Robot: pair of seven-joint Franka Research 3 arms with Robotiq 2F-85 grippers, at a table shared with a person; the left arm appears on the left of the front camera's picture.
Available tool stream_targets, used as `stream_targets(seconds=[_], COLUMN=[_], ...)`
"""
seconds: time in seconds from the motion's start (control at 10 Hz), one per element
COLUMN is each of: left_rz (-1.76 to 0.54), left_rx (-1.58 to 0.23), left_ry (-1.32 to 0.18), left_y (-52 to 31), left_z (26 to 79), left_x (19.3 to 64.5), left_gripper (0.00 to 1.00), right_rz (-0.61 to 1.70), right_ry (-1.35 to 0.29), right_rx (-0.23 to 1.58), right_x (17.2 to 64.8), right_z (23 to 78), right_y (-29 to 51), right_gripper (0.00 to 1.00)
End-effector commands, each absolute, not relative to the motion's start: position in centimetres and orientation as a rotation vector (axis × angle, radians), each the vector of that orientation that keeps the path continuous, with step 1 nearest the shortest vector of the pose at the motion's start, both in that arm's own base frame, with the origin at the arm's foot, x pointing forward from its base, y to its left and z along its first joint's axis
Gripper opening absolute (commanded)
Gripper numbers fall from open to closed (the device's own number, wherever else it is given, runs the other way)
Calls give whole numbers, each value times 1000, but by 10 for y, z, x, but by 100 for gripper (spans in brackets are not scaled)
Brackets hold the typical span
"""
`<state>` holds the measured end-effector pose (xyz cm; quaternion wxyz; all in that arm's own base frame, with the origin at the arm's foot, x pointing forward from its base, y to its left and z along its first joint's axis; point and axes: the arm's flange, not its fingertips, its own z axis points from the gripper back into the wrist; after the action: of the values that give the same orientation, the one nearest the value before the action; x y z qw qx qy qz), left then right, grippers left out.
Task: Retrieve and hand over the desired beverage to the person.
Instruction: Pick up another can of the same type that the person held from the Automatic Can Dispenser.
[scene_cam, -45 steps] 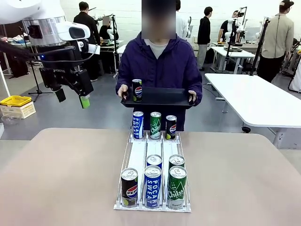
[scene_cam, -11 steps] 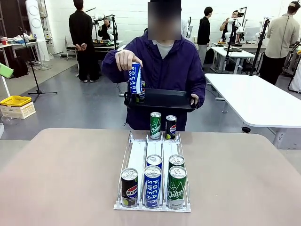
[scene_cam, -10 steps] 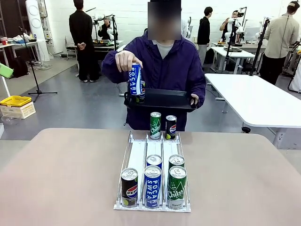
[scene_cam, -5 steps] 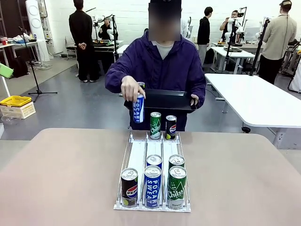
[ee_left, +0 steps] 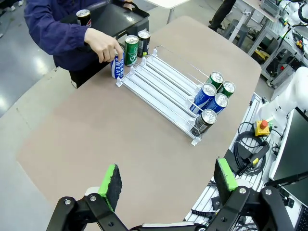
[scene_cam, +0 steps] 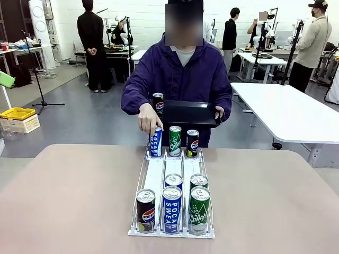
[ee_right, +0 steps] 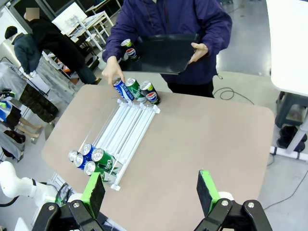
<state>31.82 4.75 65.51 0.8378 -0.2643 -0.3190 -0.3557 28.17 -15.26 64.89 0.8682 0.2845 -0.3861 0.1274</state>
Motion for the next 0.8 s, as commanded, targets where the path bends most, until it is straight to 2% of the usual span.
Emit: stream_targets(seconds=[0.0,0.7], left_rz=[-768,-768], left_rx=[-572,-572], left_ry=[-685,-685], left_y=[48,48], left_z=[656,656], left_x=[319,319], left_gripper=[100,100], right_rz=[283,283], right_ry=[-821,-821], right_rx=[624,624], right_x=[283,283], right_z=[648,648], right_y=[-152,-152], right_gripper=[100,100])
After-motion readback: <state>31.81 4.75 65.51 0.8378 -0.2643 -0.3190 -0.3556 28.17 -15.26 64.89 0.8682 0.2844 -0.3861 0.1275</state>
